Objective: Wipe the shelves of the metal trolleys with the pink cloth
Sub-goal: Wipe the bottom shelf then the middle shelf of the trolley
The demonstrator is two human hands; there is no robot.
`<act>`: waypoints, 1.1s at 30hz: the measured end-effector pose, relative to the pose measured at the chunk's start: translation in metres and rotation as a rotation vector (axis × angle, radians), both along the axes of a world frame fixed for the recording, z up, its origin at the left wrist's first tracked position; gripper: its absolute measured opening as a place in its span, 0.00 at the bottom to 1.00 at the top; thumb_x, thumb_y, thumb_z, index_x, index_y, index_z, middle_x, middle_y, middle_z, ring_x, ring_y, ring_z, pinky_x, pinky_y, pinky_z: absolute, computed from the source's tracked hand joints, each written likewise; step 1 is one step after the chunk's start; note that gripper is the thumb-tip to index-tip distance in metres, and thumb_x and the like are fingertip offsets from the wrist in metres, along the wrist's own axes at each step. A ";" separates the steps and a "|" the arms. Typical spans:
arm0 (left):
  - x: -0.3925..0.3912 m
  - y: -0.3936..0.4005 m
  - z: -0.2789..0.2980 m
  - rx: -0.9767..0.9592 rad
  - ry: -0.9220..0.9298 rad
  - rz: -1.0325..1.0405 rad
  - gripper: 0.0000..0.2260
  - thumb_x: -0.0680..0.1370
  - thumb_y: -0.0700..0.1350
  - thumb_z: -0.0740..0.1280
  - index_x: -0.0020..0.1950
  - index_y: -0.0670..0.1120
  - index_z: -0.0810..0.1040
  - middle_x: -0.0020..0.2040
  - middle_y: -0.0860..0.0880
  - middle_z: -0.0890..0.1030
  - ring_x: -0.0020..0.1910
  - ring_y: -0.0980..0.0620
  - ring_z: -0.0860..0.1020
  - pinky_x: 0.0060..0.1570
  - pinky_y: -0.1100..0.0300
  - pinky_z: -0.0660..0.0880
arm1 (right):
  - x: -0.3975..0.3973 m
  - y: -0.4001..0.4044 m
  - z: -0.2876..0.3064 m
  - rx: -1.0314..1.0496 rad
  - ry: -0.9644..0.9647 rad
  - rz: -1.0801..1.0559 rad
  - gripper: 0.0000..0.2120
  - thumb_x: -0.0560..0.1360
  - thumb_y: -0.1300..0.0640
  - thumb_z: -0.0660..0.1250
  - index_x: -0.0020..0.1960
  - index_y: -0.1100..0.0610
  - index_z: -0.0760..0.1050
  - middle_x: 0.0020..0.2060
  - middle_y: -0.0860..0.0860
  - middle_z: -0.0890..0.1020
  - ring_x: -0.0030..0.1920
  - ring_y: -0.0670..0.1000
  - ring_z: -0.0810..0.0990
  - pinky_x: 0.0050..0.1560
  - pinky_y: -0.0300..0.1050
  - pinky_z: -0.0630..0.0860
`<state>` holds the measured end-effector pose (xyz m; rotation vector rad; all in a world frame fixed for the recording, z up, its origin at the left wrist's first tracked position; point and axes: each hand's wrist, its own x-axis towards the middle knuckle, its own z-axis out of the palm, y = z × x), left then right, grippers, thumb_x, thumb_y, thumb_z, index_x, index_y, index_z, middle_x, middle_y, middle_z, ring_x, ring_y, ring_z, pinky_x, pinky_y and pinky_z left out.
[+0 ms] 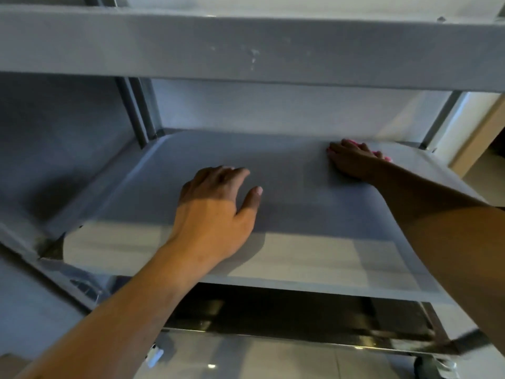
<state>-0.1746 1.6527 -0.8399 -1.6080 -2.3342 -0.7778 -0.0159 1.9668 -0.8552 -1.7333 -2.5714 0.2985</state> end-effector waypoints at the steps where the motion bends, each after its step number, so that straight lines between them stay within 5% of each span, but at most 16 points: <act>1: -0.008 -0.008 0.000 0.014 0.002 0.025 0.26 0.80 0.61 0.55 0.70 0.49 0.76 0.67 0.47 0.78 0.68 0.45 0.73 0.66 0.46 0.71 | -0.023 -0.011 0.001 0.005 0.002 0.063 0.29 0.82 0.31 0.44 0.81 0.38 0.54 0.83 0.44 0.51 0.82 0.57 0.49 0.77 0.71 0.45; 9: -0.082 -0.087 -0.014 0.102 0.018 0.214 0.21 0.77 0.57 0.60 0.65 0.49 0.79 0.60 0.46 0.82 0.61 0.42 0.76 0.60 0.46 0.75 | -0.213 -0.113 -0.005 -0.006 0.029 0.452 0.27 0.83 0.33 0.42 0.81 0.35 0.53 0.83 0.41 0.49 0.83 0.55 0.45 0.78 0.68 0.39; 14: -0.105 -0.134 -0.032 0.259 0.041 0.287 0.15 0.78 0.51 0.65 0.62 0.47 0.80 0.55 0.47 0.81 0.54 0.48 0.74 0.52 0.57 0.70 | -0.285 -0.174 -0.009 0.005 0.042 0.597 0.29 0.81 0.32 0.43 0.81 0.36 0.53 0.83 0.42 0.51 0.83 0.55 0.47 0.78 0.66 0.41; 21: -0.099 -0.158 -0.041 0.515 -0.371 0.240 0.03 0.80 0.54 0.67 0.48 0.56 0.77 0.38 0.57 0.80 0.39 0.59 0.80 0.36 0.69 0.74 | -0.272 -0.230 -0.007 0.043 0.035 0.731 0.29 0.82 0.34 0.42 0.81 0.38 0.53 0.83 0.45 0.53 0.82 0.57 0.50 0.78 0.65 0.46; 27: -0.103 -0.148 -0.051 0.310 -0.194 0.270 0.09 0.76 0.43 0.70 0.54 0.49 0.75 0.47 0.51 0.75 0.48 0.51 0.73 0.50 0.50 0.75 | -0.207 -0.296 -0.009 0.033 0.067 0.840 0.25 0.84 0.38 0.46 0.80 0.37 0.53 0.83 0.45 0.54 0.82 0.57 0.49 0.78 0.64 0.44; 30: -0.103 -0.150 -0.063 0.352 -0.069 0.275 0.07 0.74 0.42 0.71 0.50 0.47 0.76 0.46 0.52 0.72 0.47 0.59 0.64 0.48 0.53 0.68 | -0.176 -0.319 -0.006 -0.021 0.029 0.841 0.26 0.84 0.38 0.45 0.81 0.36 0.49 0.83 0.43 0.47 0.82 0.55 0.42 0.79 0.64 0.38; 33: -0.102 -0.149 -0.071 0.382 -0.004 0.281 0.05 0.74 0.41 0.70 0.47 0.47 0.76 0.44 0.49 0.76 0.46 0.55 0.66 0.48 0.54 0.64 | -0.154 -0.338 -0.004 -0.061 0.057 0.810 0.27 0.84 0.37 0.44 0.82 0.37 0.48 0.83 0.41 0.46 0.82 0.54 0.41 0.79 0.65 0.38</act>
